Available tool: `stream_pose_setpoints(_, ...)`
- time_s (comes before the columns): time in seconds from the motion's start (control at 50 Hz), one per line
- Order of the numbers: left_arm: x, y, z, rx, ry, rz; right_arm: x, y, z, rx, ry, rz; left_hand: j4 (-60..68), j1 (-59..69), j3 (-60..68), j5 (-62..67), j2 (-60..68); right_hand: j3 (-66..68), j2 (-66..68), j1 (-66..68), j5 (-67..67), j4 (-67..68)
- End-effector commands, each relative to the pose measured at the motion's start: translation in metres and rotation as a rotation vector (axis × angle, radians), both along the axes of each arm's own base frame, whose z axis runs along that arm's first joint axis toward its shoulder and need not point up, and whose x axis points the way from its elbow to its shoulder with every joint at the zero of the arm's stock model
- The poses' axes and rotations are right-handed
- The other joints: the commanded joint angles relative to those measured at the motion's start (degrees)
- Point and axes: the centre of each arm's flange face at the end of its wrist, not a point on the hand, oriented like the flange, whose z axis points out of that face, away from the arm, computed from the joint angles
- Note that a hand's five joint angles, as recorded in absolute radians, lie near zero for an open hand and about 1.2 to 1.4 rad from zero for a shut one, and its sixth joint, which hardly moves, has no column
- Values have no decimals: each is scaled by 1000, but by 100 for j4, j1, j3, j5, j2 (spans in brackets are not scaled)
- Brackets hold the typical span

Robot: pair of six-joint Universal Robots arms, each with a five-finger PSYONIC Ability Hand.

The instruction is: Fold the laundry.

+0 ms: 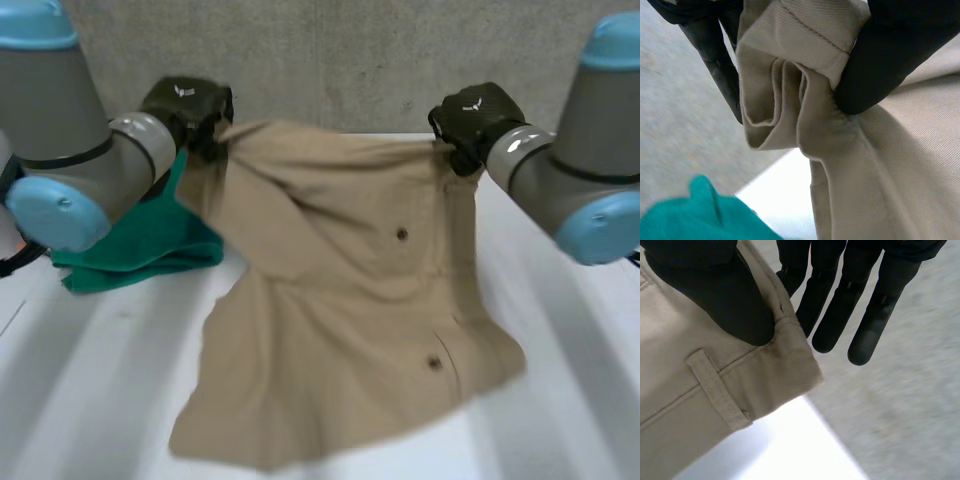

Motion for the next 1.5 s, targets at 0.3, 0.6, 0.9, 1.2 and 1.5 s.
stream_pose_setpoints(0.3, 6, 8, 105, -546, 366, -68, 16, -2, 97, -479, -378, 25, 1126, 1505, 1209, 1358, 1142, 1180, 1339, 1640, 1173, 1142)
stream_pose_setpoints(0.6, 4, 7, -120, 21, 67, 24, 26, 1, -99, -38, -30, 33, 1126, 1505, 1209, 1358, 1142, 1180, 1339, 1640, 1173, 1142)
stream_pose_setpoints(0.9, 24, 113, -112, 258, -214, -67, -21, 66, -105, 278, 305, 127, 1126, 1505, 1209, 1358, 1142, 1180, 1339, 1640, 1173, 1142)
stream_pose_setpoints(1.2, 43, 210, -115, 575, -512, -223, -68, 140, -110, 533, 593, 255, -1000, -621, -917, -768, -983, 1180, 1339, 1640, 1173, 1142)
stream_pose_setpoints(1.5, 1, 96, -62, 133, -442, -278, -62, 128, -120, 473, 536, 227, -5874, -5495, -5791, -5642, -5858, 1180, 1339, 1640, 1173, 1142)
